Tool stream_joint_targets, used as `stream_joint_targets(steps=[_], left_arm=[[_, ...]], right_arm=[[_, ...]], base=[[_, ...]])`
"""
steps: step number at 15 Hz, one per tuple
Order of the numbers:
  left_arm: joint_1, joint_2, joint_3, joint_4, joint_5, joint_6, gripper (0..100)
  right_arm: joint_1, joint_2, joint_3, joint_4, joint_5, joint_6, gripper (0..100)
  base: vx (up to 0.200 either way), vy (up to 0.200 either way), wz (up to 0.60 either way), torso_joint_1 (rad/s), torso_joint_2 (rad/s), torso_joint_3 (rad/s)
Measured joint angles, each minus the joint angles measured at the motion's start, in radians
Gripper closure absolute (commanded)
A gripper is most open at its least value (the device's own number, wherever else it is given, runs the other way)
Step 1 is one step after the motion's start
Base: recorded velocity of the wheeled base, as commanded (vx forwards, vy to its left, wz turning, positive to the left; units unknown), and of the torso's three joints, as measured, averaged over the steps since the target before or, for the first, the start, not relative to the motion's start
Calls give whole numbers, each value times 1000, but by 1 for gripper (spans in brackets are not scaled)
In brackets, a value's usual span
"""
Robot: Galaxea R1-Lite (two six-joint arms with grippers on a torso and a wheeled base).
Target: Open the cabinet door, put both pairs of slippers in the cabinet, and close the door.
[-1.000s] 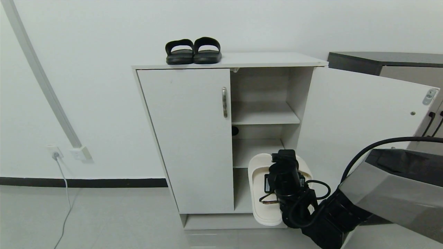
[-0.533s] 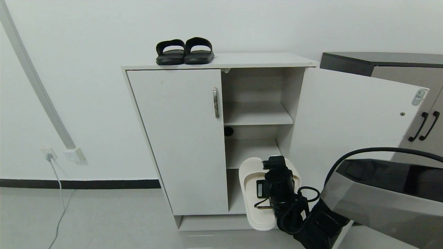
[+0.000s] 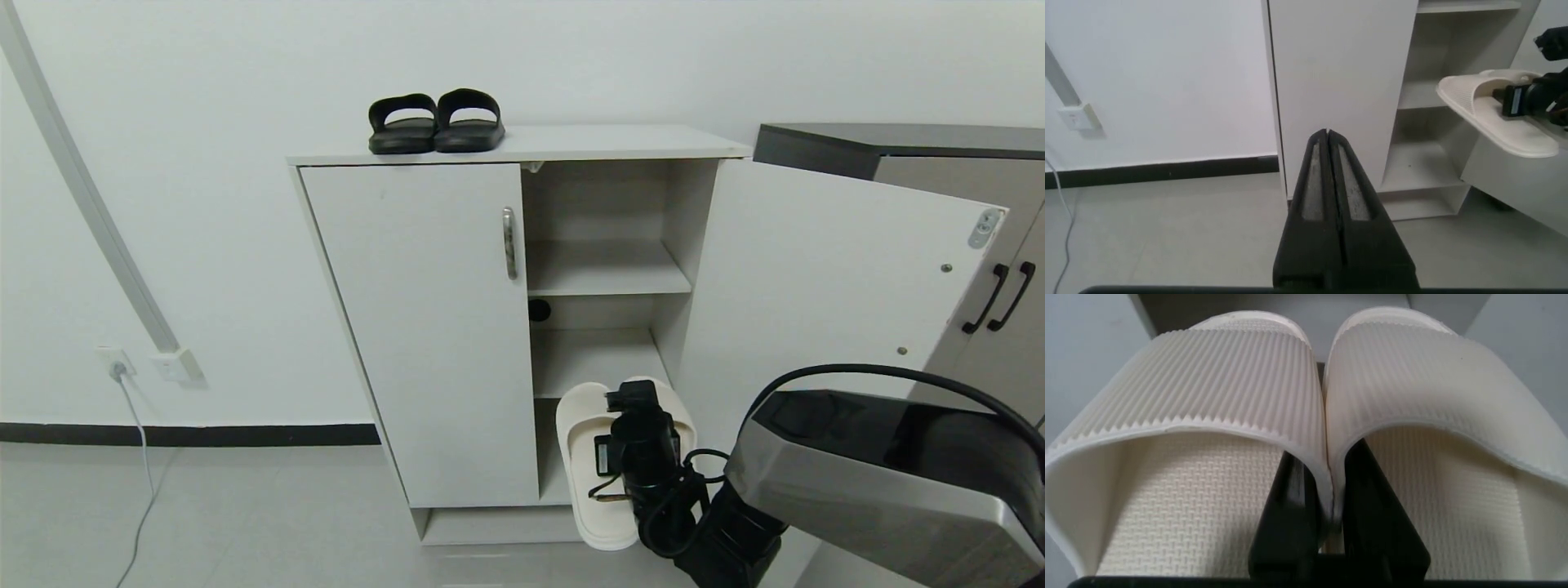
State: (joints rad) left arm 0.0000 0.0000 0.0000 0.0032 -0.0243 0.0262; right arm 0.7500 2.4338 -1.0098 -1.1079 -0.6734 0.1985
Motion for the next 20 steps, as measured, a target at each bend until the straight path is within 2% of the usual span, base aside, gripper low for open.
stream_joint_targets(steps=[4,11,14,16,20], left_arm=[[0,0,0,1,0,0,100],[0,0,0,0,0,-1,100],[0,0,0,0,1,-3,100],[0,0,0,0,1,-3,100],[0,0,0,0,1,-5,100]], right_arm=[[-14,60,-72,1,1,-21,100],[-19,93,-93,-7,-2,-21,100],[-19,106,-99,-129,-10,-70,100],[-22,131,-98,-300,-10,-177,100],[-31,170,-101,-341,-9,-215,100]], base=[[0,0,0,1,1,-143],[0,0,0,2,2,-185],[0,0,0,1,-1,-27],[0,0,0,0,0,0],[0,0,0,0,0,0]])
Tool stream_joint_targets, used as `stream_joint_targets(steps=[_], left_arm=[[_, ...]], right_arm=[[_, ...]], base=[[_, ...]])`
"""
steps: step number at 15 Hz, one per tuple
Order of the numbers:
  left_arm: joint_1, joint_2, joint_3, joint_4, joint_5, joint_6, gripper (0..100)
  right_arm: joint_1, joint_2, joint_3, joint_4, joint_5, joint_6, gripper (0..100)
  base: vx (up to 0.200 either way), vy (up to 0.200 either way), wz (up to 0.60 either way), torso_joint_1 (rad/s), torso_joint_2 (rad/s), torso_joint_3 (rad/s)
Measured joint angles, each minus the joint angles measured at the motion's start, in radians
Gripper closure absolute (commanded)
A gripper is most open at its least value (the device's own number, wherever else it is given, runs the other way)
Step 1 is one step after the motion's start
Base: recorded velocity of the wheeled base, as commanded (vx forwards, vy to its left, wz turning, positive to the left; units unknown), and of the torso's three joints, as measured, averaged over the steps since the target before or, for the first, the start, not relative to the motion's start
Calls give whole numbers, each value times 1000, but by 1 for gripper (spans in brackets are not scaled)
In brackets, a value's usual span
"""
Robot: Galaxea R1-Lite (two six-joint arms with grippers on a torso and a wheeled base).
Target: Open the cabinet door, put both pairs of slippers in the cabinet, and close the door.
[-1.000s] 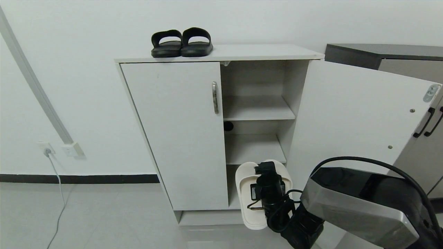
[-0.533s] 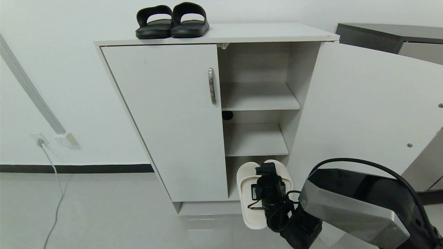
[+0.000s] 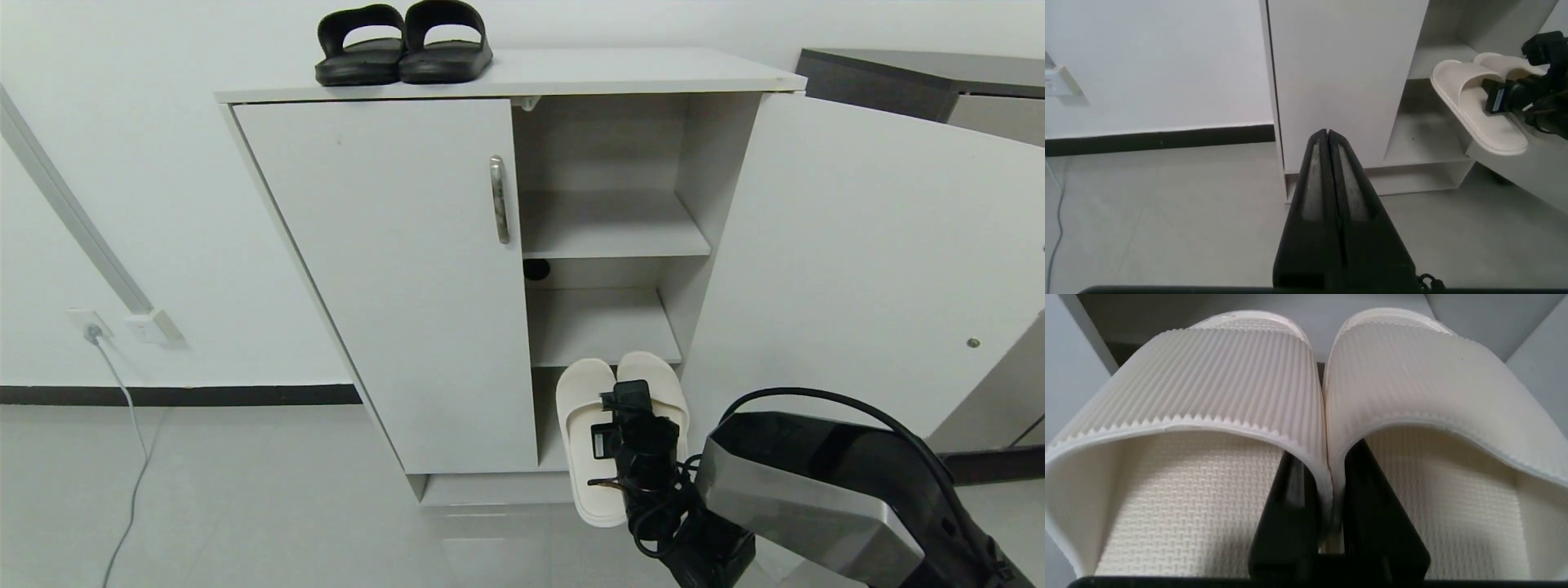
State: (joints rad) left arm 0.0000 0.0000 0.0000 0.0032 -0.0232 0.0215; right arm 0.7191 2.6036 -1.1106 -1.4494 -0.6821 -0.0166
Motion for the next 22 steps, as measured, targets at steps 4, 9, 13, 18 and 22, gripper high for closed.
stream_joint_targets(steps=[4,9,13,18,22], left_arm=[[0,0,0,0,0,0,100],[0,0,0,0,0,0,100],[0,0,0,0,0,0,100],[0,0,0,0,2,-2,100],[0,0,0,0,2,-2,100]], right_arm=[[-1,8,0,-3,0,0,100],[-2,10,0,-5,0,0,100],[-8,9,-4,-5,1,-1,100],[-11,9,-30,20,3,-1,100],[-41,9,-137,157,13,11,100]], base=[[0,0,0,0,0,0],[160,0,0,0,4,3],[200,0,0,2,2,0],[120,0,0,3,0,2],[0,0,0,0,0,0]])
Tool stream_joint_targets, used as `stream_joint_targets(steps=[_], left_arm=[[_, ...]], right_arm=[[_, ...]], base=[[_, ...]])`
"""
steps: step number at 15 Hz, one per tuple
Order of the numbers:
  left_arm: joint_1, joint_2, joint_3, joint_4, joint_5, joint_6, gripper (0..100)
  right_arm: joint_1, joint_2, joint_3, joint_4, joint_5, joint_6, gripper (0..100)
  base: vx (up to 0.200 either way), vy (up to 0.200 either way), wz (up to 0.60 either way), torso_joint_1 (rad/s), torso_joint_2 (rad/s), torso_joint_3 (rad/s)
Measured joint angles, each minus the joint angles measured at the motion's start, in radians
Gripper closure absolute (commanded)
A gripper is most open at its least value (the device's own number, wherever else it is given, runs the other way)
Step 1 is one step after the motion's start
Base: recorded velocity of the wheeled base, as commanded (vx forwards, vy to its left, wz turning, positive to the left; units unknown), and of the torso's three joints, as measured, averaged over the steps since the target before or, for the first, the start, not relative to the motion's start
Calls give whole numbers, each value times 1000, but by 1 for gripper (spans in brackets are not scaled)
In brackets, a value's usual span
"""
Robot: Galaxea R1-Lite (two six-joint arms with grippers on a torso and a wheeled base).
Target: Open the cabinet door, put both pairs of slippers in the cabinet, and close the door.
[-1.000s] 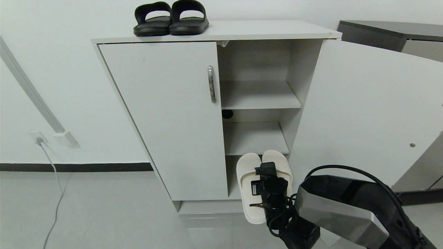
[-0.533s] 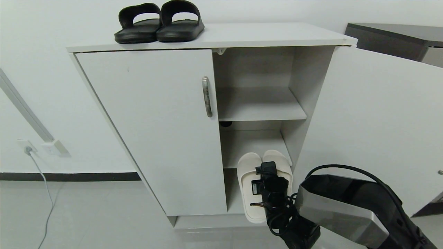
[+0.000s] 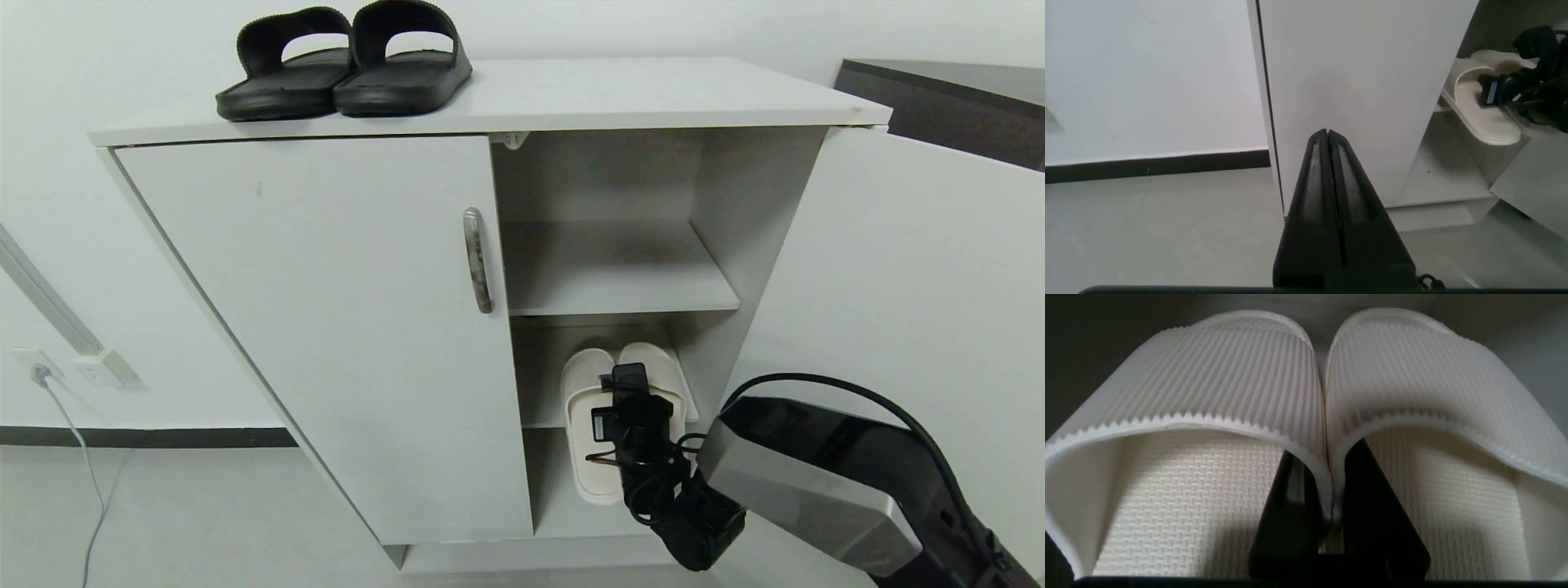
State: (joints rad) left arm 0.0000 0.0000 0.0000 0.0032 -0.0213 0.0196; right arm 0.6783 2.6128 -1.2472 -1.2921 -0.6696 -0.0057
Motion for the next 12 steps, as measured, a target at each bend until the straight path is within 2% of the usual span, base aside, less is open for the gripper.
stream_joint_targets(steps=[2,5,8,12], left_arm=[[0,0,0,0,0,0,100],[0,0,0,0,0,0,100],[0,0,0,0,0,0,100],[0,0,0,0,0,0,100]], right_arm=[[-11,0,-39,58,13,19,100],[-21,0,-183,295,47,77,100],[-41,4,-333,460,70,117,100],[-57,45,-471,483,86,110,100]], base=[[0,0,0,0,0,0],[0,0,0,0,0,0],[0,0,0,0,0,0],[0,0,0,0,0,0]])
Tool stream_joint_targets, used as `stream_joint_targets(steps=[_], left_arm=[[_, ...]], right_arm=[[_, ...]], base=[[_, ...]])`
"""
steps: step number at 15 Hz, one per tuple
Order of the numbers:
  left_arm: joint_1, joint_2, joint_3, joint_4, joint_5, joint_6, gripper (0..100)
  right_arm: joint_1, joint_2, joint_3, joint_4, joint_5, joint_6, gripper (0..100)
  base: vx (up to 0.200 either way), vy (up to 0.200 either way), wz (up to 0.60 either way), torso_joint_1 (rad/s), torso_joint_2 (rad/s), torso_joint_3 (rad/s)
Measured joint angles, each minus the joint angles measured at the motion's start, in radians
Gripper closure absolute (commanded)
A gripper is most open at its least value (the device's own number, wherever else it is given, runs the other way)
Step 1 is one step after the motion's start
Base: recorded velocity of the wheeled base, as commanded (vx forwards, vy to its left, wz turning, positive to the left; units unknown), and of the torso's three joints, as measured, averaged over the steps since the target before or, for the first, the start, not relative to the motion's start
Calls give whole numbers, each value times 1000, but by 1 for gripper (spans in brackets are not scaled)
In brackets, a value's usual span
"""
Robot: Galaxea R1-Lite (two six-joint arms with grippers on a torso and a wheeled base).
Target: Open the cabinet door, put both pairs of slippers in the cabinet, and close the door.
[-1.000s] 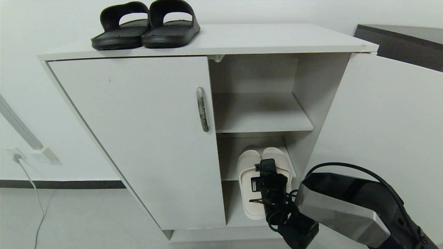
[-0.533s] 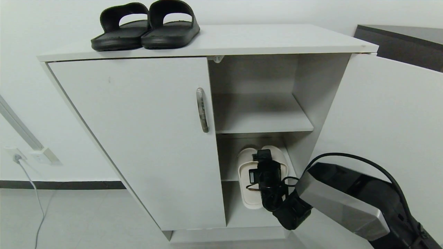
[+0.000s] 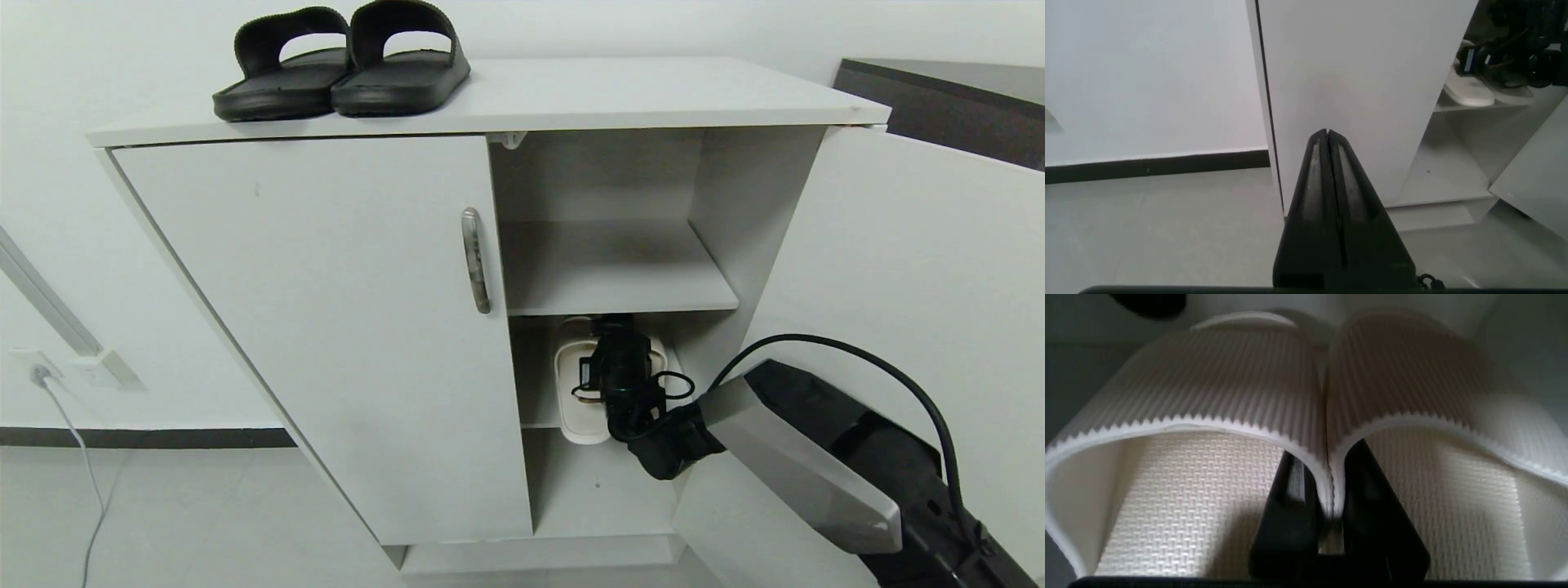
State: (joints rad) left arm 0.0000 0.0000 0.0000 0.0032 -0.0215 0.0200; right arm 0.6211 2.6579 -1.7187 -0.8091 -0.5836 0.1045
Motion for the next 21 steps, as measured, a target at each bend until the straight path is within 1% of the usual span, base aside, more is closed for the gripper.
stream_joint_targets(steps=[6,13,14,19,21], left_arm=[[0,0,0,0,0,0,100],[0,0,0,0,0,0,100],[0,0,0,0,0,0,100],[0,0,0,0,0,0,100],[0,0,0,0,0,-1,100]], right_arm=[[-23,63,-69,-57,3,-77,100],[-45,106,-103,-54,16,-79,100],[-46,111,-106,-54,17,-79,0],[-49,119,-98,-59,15,-78,0],[-50,111,-69,-75,13,-77,0]], base=[[0,0,0,0,0,0],[0,0,0,0,0,0],[0,0,0,0,0,0],[0,0,0,0,0,0],[0,0,0,0,0,0]])
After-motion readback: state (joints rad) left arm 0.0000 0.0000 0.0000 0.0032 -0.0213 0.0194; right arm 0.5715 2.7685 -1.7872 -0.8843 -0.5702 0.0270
